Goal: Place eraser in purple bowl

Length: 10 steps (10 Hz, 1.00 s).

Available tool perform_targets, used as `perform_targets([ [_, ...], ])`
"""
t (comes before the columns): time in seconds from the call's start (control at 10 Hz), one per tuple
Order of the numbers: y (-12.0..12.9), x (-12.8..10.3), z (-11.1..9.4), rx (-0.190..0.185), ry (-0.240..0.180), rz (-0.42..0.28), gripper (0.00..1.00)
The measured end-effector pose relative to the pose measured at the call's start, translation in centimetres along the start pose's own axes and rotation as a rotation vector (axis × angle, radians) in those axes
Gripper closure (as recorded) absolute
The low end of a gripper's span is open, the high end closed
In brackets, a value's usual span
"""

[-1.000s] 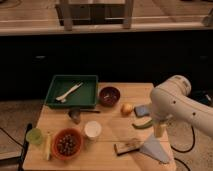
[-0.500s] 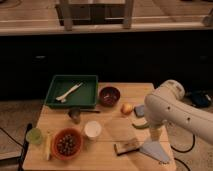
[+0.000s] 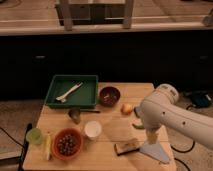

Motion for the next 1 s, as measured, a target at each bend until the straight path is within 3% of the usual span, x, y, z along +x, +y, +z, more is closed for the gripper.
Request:
perform_targets([
  [1.0,2.0,-4.0,3.0,0.001,-0.069,-0.090,0.20],
])
